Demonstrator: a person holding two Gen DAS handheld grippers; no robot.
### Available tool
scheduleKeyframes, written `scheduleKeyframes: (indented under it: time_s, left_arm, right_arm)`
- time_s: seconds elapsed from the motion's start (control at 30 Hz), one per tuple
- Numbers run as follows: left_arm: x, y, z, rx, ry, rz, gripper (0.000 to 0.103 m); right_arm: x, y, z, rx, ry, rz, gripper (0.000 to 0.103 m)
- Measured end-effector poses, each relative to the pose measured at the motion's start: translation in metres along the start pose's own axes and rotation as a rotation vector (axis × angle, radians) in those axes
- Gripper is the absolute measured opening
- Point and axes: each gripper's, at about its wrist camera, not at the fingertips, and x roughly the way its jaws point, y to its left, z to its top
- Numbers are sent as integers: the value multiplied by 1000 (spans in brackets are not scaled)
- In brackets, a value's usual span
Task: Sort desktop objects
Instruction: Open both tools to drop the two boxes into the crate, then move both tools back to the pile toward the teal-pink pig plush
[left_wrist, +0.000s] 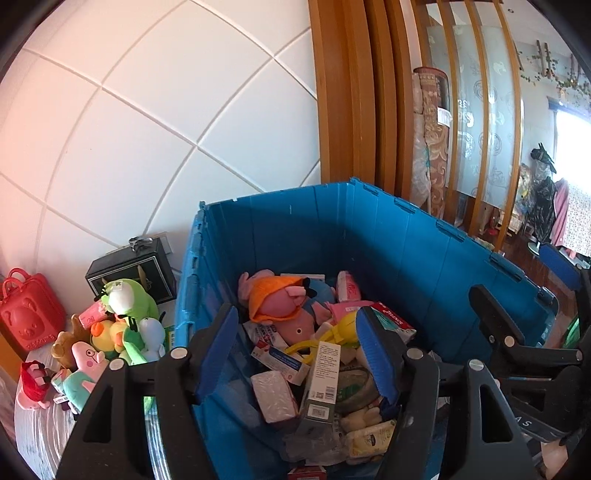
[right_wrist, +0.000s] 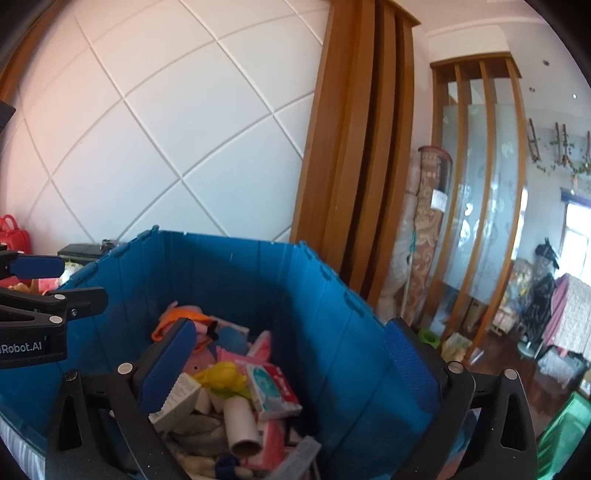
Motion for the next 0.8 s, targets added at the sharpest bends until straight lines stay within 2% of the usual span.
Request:
scheduleKeyframes:
  time_s: [0.17,0.33,0.47,0.8]
  left_arm:
    - [-17,24,-2,-52,-53,15,66]
    - [-39,62,-9,-111,-117,56,67]
    - [-50,99,-21,-131,-148,126,78]
    - [-59,228,-64,-261,-90,254,79]
  right_arm:
    - [-7,12,10,-22,-27,-5,103]
    - [-23,35,18,-38,-68,32,103]
    - [-34,64,30,-49,-103,84,103]
    - [-57,166,59,-69,-137,255,103]
